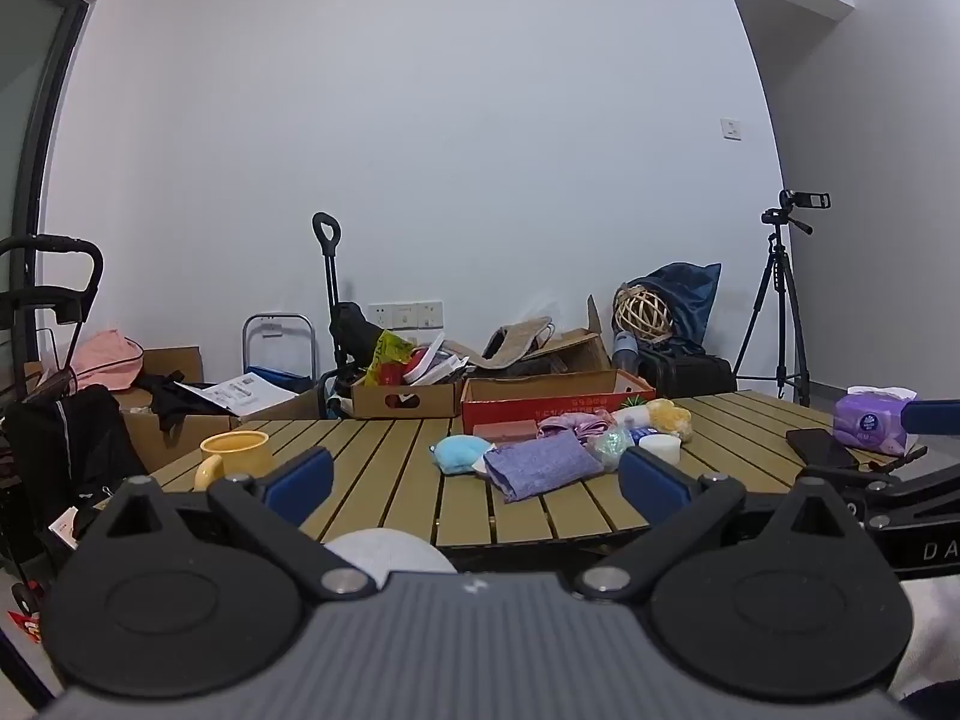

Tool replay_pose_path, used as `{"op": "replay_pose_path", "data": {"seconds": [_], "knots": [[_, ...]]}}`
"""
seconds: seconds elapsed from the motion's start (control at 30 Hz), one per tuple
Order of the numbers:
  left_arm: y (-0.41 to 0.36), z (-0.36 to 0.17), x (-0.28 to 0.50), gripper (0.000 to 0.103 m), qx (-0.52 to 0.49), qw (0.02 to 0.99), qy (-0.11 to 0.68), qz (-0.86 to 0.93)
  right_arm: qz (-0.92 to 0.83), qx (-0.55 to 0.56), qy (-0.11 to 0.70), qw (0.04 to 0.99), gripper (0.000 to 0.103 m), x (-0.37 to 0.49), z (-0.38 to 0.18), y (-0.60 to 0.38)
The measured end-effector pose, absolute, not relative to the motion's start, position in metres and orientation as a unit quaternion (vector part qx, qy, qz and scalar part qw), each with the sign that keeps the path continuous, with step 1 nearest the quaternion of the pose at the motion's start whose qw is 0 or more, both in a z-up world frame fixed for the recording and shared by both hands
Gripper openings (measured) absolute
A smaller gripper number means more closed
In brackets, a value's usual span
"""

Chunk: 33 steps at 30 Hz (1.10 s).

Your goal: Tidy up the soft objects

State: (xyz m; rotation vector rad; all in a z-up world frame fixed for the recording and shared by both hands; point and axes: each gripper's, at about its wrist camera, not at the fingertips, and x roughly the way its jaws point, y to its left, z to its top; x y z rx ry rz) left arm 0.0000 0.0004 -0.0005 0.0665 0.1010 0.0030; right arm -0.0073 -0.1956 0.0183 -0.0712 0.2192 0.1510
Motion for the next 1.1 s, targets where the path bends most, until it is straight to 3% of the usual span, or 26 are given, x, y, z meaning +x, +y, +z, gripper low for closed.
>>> {"op": "replay_pose_path", "data": {"seconds": [1.1], "knots": [[-0.002,0.005,0.004,0.103,0.036,0.998,0.049,0.005,0.076,-0.032,0.108,0.991,0.103,-0.006,0.016,-0.198]]}}
